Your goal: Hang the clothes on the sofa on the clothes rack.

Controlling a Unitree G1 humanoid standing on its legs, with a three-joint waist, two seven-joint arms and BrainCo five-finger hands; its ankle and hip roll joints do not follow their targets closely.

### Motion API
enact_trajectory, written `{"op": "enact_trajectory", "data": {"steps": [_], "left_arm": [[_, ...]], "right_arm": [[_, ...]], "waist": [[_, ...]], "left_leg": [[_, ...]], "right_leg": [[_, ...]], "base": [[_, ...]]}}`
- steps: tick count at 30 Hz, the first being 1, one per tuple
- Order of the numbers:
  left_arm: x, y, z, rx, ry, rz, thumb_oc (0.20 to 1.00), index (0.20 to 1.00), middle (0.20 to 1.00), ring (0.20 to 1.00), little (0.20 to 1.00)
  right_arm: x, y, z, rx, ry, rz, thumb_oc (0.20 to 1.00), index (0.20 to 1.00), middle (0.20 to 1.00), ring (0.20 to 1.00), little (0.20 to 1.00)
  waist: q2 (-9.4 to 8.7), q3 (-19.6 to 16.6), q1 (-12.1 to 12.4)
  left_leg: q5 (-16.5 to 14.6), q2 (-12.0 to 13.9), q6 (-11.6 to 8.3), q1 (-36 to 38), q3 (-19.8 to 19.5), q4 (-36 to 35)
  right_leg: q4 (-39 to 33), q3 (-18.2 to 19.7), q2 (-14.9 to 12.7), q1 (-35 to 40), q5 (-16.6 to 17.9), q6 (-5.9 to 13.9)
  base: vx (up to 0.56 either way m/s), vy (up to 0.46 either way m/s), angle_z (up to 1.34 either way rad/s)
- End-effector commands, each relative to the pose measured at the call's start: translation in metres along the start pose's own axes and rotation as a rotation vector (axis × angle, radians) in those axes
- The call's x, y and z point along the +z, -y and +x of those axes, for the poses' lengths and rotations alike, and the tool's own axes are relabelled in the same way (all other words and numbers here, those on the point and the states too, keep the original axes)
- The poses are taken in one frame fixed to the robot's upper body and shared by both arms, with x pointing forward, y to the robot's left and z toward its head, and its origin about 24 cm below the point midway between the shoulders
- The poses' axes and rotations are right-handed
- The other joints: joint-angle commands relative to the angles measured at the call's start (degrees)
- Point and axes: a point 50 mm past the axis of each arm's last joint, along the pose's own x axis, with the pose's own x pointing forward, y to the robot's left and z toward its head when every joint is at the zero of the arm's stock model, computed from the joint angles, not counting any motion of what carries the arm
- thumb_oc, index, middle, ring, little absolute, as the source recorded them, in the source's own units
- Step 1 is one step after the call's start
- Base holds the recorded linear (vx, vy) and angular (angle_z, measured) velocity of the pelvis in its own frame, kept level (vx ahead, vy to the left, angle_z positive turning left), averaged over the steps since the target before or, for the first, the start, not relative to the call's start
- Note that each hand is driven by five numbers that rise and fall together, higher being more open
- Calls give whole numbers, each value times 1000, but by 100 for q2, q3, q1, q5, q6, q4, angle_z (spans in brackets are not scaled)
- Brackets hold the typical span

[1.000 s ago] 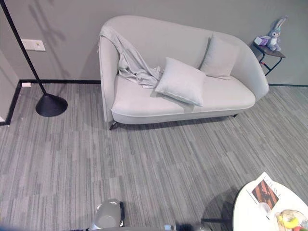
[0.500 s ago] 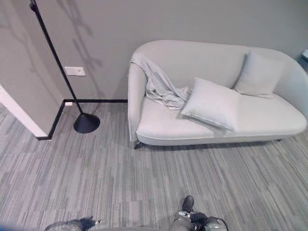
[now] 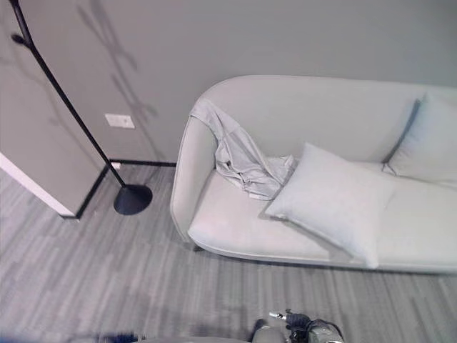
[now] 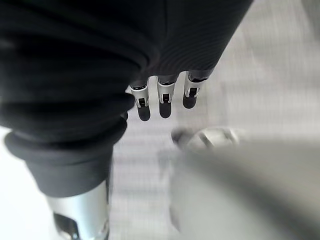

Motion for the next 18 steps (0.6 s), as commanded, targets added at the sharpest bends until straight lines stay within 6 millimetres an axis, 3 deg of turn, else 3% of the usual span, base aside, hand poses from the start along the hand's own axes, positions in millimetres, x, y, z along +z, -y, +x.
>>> {"op": "enact_trajectory", "data": {"steps": [1,3,4,5,6,8,9,10,11,14,15,18], "left_arm": [[9,31,1,-89,8,-40,1000,1000,1000,1000,1000],[8,33,0,-89,6,-61,1000,1000,1000,1000,1000],[8,35,0,-90,4,-93,1000,1000,1000,1000,1000],[7,35,0,-91,2,-93,1000,1000,1000,1000,1000],[8,34,0,-88,4,-107,1000,1000,1000,1000,1000],[7,33,1,-82,-4,-137,1000,1000,1000,1000,1000],[9,32,1,-83,-4,-113,1000,1000,1000,1000,1000],[1,32,0,-84,-28,-128,1000,1000,1000,1000,1000],[3,33,0,-90,-20,-165,1000,1000,1000,1000,1000],[8,26,1,-69,-3,-156,1000,1000,1000,1000,1000],[13,18,2,-46,19,-126,1000,1000,1000,1000,1000],[17,15,2,-31,29,-154,1000,1000,1000,1000,1000]], "right_arm": [[1,4,-1,2,5,-45,1000,1000,1000,1000,1000],[-1,1,-1,17,9,-64,1000,1000,1000,1000,1000],[-2,-3,-1,29,15,-120,1000,1000,1000,1000,1000],[-2,-3,-1,29,13,-120,1000,1000,1000,1000,1000],[-1,-5,0,28,23,-166,1000,1000,1000,1000,1000],[1,-9,0,31,33,-209,1000,1000,1000,1000,1000],[3,-10,0,39,25,-283,1000,1000,1000,1000,1000],[10,-10,1,46,43,-308,1000,1000,1000,1000,1000],[12,-11,1,33,63,-309,1000,1000,1000,1000,1000],[22,-25,2,83,103,-344,1000,1000,1000,1000,1000],[43,-31,-1,91,197,-342,1000,1000,1000,1000,1000],[79,-27,-9,38,338,-370,1000,1000,1000,1000,1000]], "waist": [[187,240,40],[176,182,109],[215,149,206],[200,148,200],[278,131,254],[277,116,352],[273,130,425],[283,71,423],[344,63,406],[269,28,423],[160,3,452],[133,49,438]], "left_leg": [[113,-583,-309,720,316,-2443],[150,-644,-292,515,412,-3442],[536,-832,-221,405,361,-4784],[465,-858,-295,475,304,-4809],[962,-835,-332,385,198,-5525],[1182,-776,-388,386,37,-6166],[1220,-621,-417,261,-17,-6155],[1083,-587,-345,396,-6,-6166],[1169,-593,-334,502,-42,-6118],[1228,-627,-371,606,158,-6035],[1238,-685,-388,648,274,-6045],[1248,-758,-363,655,304,-6180]], "right_leg": [[-1075,-41,-348,316,698,717],[-1112,-80,-353,519,597,778],[-1131,-145,-318,681,545,812],[-1131,-113,-326,744,475,843],[-1131,-185,-227,821,433,846],[-1073,-152,-138,1070,264,838],[-974,-185,-80,1182,100,792],[-731,-22,-30,1160,-30,836],[-602,-47,-22,1189,-125,869],[-477,43,-116,1126,-64,888],[-490,104,-185,1048,28,927],[-599,97,-230,941,61,947]], "base": [[252,49,-41],[403,122,-65],[369,125,-58],[387,171,-37],[319,95,-31],[416,130,-25],[379,134,-19],[357,164,-23],[284,178,-33],[180,112,-37],[88,63,-3],[18,70,-10]]}}
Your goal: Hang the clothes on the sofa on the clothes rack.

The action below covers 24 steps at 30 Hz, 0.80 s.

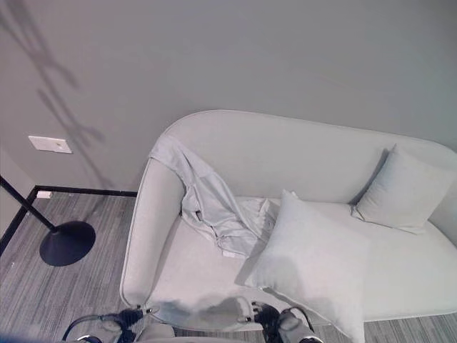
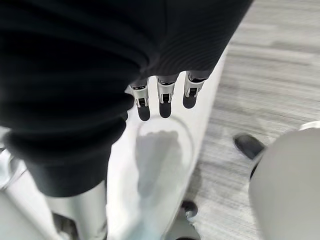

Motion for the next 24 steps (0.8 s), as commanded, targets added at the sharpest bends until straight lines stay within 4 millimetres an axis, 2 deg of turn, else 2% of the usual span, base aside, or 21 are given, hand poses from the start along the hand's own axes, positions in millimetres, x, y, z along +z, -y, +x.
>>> {"op": "enact_trajectory", "data": {"steps": [1,2,3,5,6,7,9,10,11,13,16,17,19,22,24], "left_arm": [[3,14,1,-22,-13,-28,1000,1000,1000,1000,1000],[3,14,1,-23,-13,-28,1000,1000,1000,1000,1000],[-7,16,0,-22,-44,-56,1000,1000,1000,1000,1000],[-14,16,-1,-11,-67,-80,1000,1000,1000,1000,1000],[-22,18,-2,-6,-82,-88,1000,1000,1000,1000,1000],[-21,19,-2,-7,-82,-87,1000,1000,1000,1000,1000],[-25,21,-3,-12,-82,-70,1000,1000,1000,1000,1000],[-25,21,-3,-13,-82,-69,1000,1000,1000,1000,1000],[-25,24,-3,-28,-71,-40,1000,1000,1000,1000,1000],[-22,25,-3,-31,-48,-15,1000,1000,1000,1000,1000],[-19,25,-3,-22,-38,16,1000,1000,1000,1000,1000],[-18,24,-3,-14,-35,18,1000,1000,1000,1000,1000],[-16,25,-2,-15,-32,19,1000,1000,1000,1000,1000],[-12,25,-2,-5,-22,8,1000,1000,1000,1000,1000],[-10,25,-1,-1,-17,11,1000,1000,1000,1000,1000]], "right_arm": [[40,52,-15,-185,169,-54,1000,1000,1000,1000,1000],[40,52,-15,-186,169,-54,1000,1000,1000,1000,1000],[72,64,-27,-234,324,-54,1000,1000,1000,1000,1000],[100,76,-49,-302,474,-132,1000,1000,1000,1000,1000],[119,87,-79,-387,617,-234,1000,1000,1000,1000,1000],[119,87,-79,-388,616,-234,1000,1000,1000,1000,1000],[134,101,-106,-504,688,-409,1000,1000,1000,1000,1000],[134,101,-106,-505,687,-410,1000,1000,1000,1000,1000],[149,118,-132,-658,724,-582,1000,1000,1000,1000,1000],[162,137,-148,-843,705,-749,1000,1000,1000,1000,1000],[180,156,-151,-968,657,-822,1000,1000,1000,1000,1000],[191,160,-148,-966,663,-798,1000,1000,1000,1000,1000],[194,165,-136,-949,618,-756,1000,1000,1000,1000,1000],[205,163,-118,-903,583,-690,1000,1000,1000,1000,1000],[203,162,-110,-886,550,-696,1000,1000,1000,1000,1000]], "waist": [[412,128,155],[420,116,158],[416,118,102],[418,116,41],[418,93,-22],[429,80,-17],[420,73,-22],[433,60,-18],[429,56,22],[422,69,118],[407,106,315],[385,138,413],[334,197,554],[293,325,734],[285,362,791]], "left_leg": [[605,719,-907,-617,-220,136],[608,729,-907,-634,-221,139],[599,713,-912,-561,-179,91],[582,696,-912,-509,-164,78],[570,684,-931,-466,-158,61],[581,693,-929,-482,-159,57],[566,675,-947,-458,-190,46],[580,686,-943,-477,-192,40],[590,687,-957,-504,-231,32],[571,668,-957,-535,-294,48],[569,641,-923,-650,-404,74],[584,636,-907,-730,-458,83],[578,604,-898,-827,-536,110],[572,552,-867,-1049,-673,176],[562,525,-862,-1130,-726,199]], "right_leg": [[24,53,171,86,-400,-77],[17,56,182,72,-388,-80],[-45,43,161,83,-366,-52],[-83,48,146,95,-360,-29],[-131,60,139,126,-372,-10],[-139,62,150,111,-358,-14],[-169,50,152,152,-399,0],[-177,52,166,135,-382,-5],[-215,3,192,161,-397,3],[-227,-63,202,196,-426,12],[-237,-181,219,199,-407,11],[-249,-242,234,179,-382,11],[-250,-301,226,168,-395,14],[-216,-420,216,83,-393,17],[-210,-463,216,59,-405,14]], "base": [[-19,33,0],[8,38,6],[21,36,-5],[34,39,-5],[0,0,0],[38,17,-2],[22,2,8],[25,-2,9],[26,-3,5],[34,4,14],[16,2,11],[12,-6,35],[4,-3,30],[-6,16,31],[10,29,31]]}}
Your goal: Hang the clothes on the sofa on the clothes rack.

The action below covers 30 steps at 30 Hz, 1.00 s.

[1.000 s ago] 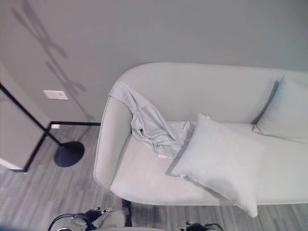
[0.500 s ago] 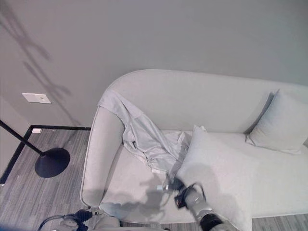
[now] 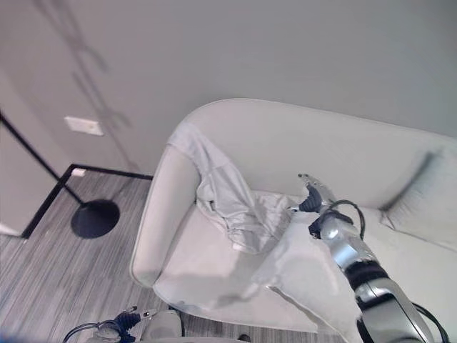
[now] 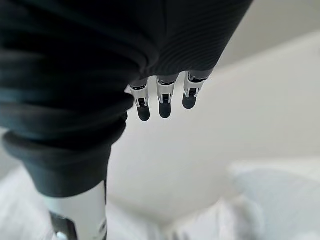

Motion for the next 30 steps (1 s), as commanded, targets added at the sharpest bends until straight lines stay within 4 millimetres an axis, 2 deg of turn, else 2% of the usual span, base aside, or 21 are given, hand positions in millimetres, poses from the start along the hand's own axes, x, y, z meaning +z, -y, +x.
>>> {"op": "enact_trajectory", "data": {"steps": [1,4,5,7,10,18,23,24,30], "left_arm": [[14,7,2,0,24,84,1000,1000,1000,1000,1000],[19,7,3,9,40,91,1000,1000,1000,1000,1000],[20,7,3,11,43,88,1000,1000,1000,1000,1000],[28,7,4,25,65,91,1000,1000,1000,1000,1000],[33,8,4,32,82,90,1000,1000,1000,1000,1000],[66,9,3,81,219,100,1000,1000,1000,1000,1000],[78,8,2,98,271,108,1000,1000,1000,1000,1000],[86,7,1,116,300,115,1000,1000,1000,1000,1000],[114,10,-5,168,446,235,1000,1000,1000,1000,1000]], "right_arm": [[22,21,19,-62,42,-57,1000,1000,1000,1000,1000],[29,20,25,-57,35,-16,1000,1000,1000,1000,1000],[30,20,26,-61,29,-10,1000,1000,1000,1000,1000],[38,26,33,-94,21,-16,1000,1000,1000,1000,1000],[45,30,37,-118,17,-29,1000,1000,1000,1000,1000],[34,42,40,-226,-53,-195,1000,1000,1000,1000,1000],[31,40,40,-222,-84,-105,1000,1000,1000,1000,1000],[27,31,38,-193,-90,-174,1000,1000,1000,1000,1000],[17,1,31,-131,-152,-329,1000,1000,1000,1000,1000]], "waist": [[47,389,385],[29,514,485],[-10,561,520],[1,759,659],[-7,879,740],[102,1346,914],[128,1487,922],[148,1570,945],[283,1777,994]], "left_leg": [[272,236,-284,-669,-253,191],[233,192,-271,-901,-367,335],[133,155,-330,-930,-441,365],[72,72,-307,-1196,-560,507],[44,39,-296,-1385,-627,589],[-55,-87,-262,-2025,-877,934],[-92,-133,-235,-2284,-928,1051],[-99,-159,-234,-2410,-938,1094],[-122,-252,-230,-2868,-1037,1232]], "right_leg": [[356,-51,-157,218,-483,171],[386,-147,-171,118,-485,172],[396,-135,-180,121,-557,186],[460,-249,-211,-27,-554,193],[521,-346,-238,-136,-553,198],[715,-585,-307,-558,-581,208],[714,-597,-334,-712,-558,219],[707,-635,-338,-778,-547,222],[678,-697,-340,-1052,-506,240]], "base": [[5,23,33],[32,16,41],[70,7,40],[54,38,14],[23,37,19],[28,26,18],[4,15,5],[0,0,0],[6,11,5]]}}
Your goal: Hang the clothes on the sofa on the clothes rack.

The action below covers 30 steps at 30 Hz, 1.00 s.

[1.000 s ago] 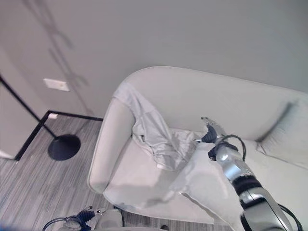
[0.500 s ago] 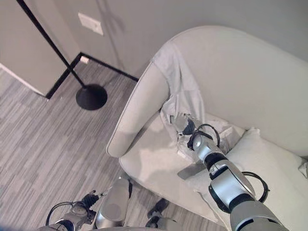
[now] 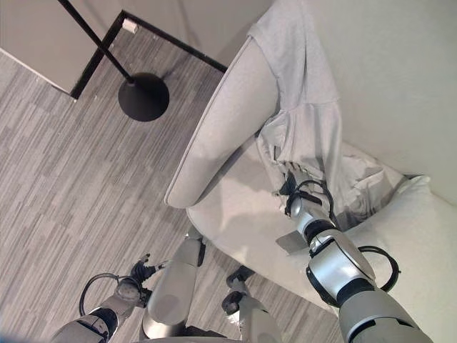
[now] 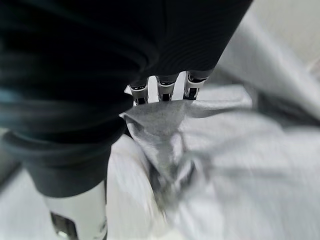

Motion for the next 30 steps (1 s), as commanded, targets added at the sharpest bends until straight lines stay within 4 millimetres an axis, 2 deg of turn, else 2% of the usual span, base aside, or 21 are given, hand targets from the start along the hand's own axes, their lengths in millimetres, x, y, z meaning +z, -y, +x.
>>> {"op": "enact_trajectory", "data": {"steps": [1,3,4,5,6,7,8,13,18,20,23,24,25,26,27,28,29,30], "left_arm": [[14,19,-4,-28,108,121,1000,1000,1000,1000,1000],[18,19,-4,2,131,142,1000,1000,1000,1000,1000],[19,19,-4,9,137,147,1000,1000,1000,1000,1000],[20,19,-4,17,144,153,1000,1000,1000,1000,1000],[22,19,-4,30,156,168,1000,1000,1000,1000,1000],[24,19,-4,42,171,194,1000,1000,1000,1000,1000],[26,19,-4,48,187,213,1000,1000,1000,1000,1000],[33,22,-4,79,238,316,1000,1000,1000,1000,1000],[42,24,-4,102,284,363,1000,1000,1000,1000,1000],[55,22,-6,112,368,387,1000,1000,1000,1000,1000],[56,22,-6,108,369,370,1000,1000,1000,1000,1000],[57,21,-6,111,370,362,1000,1000,1000,1000,1000],[57,19,-5,116,362,349,1000,1000,1000,1000,1000],[56,17,-4,117,342,323,1000,1000,1000,1000,1000],[54,15,-3,120,328,313,1000,1000,1000,1000,1000],[52,11,-1,130,297,291,1000,1000,1000,1000,1000],[52,11,-1,130,298,290,1000,1000,1000,1000,1000],[45,2,3,150,230,236,1000,1000,1000,1000,1000]], "right_arm": [[-25,0,-4,-33,-83,-119,1000,1000,1000,1000,1000],[-28,-6,-7,-22,-127,-171,1000,1000,1000,1000,1000],[-30,-8,-8,-19,-146,-177,881,881,881,881,881],[-32,-7,-8,-22,-176,-168,846,846,846,846,846],[-34,-5,-8,-29,-206,-149,749,749,749,749,749],[-37,-3,-8,-32,-233,-147,523,523,523,523,523],[-40,0,-7,-36,-250,-151,200,200,200,200,200],[-50,3,-9,-16,-319,-159,200,200,200,200,200],[-52,1,-10,-18,-320,-165,200,200,200,200,200],[-58,2,-11,-25,-341,-139,200,200,200,200,200],[-58,4,-10,-30,-359,-70,200,200,200,200,200],[-59,6,-10,-34,-377,-5,200,200,200,200,200],[-60,10,-8,-48,-418,132,200,200,200,200,200],[-55,18,-3,-85,-438,342,200,200,200,200,200],[-52,21,0,-98,-433,437,200,200,200,200,200],[-45,27,4,-119,-422,620,200,200,200,200,200],[-45,27,4,-120,-422,624,200,200,200,200,200],[-16,36,12,-118,-306,896,200,200,200,200,200]], "waist": [[281,32,215],[298,43,244],[304,38,253],[317,35,265],[323,37,275],[326,41,291],[326,49,293],[282,78,285],[246,102,261],[262,145,264],[239,159,247],[225,163,247],[209,151,232],[177,127,208],[151,131,205],[113,107,160],[107,118,167],[11,80,91]], "left_leg": [[-112,17,-308,-712,-96,475],[-128,-15,-300,-857,-121,530],[-131,-37,-296,-907,-123,545],[-139,-59,-289,-941,-132,557],[-149,-75,-281,-985,-139,577],[-165,-78,-278,-1044,-152,606],[-182,-84,-272,-1094,-159,643],[-261,-175,-247,-1343,-206,751],[-271,-221,-238,-1454,-232,744],[-289,-254,-229,-1500,-242,741],[-295,-259,-222,-1512,-230,737],[-300,-253,-220,-1512,-225,734],[-299,-246,-221,-1506,-222,721],[-296,-236,-211,-1479,-199,698],[-298,-229,-206,-1453,-181,682],[-303,-205,-199,-1401,-150,660],[-303,-206,-199,-1389,-140,653],[-307,-151,-191,-1260,-81,608]], "right_leg": [[623,237,-381,214,-513,202],[583,237,-370,145,-509,199],[574,234,-366,128,-513,197],[559,228,-369,108,-510,199],[553,230,-371,75,-511,199],[546,221,-375,55,-512,200],[546,224,-377,27,-515,201],[491,221,-348,-107,-515,209],[478,199,-345,-192,-496,228],[487,172,-349,-227,-489,247],[492,165,-347,-273,-464,261],[494,165,-349,-279,-457,264],[489,157,-345,-281,-448,268],[489,164,-350,-282,-427,277],[490,181,-358,-276,-421,279],[499,197,-365,-271,-405,284],[499,205,-372,-267,-405,286],[524,245,-390,-246,-385,282]], "base": [[9,-8,6],[17,-12,8],[18,-2,10],[15,8,8],[19,-3,5],[0,0,0],[0,0,0],[14,-2,6],[12,2,9],[1,13,7],[-7,28,4],[0,0,0],[0,0,0],[0,0,0],[0,0,0],[0,0,0],[0,0,0],[0,0,0]]}}
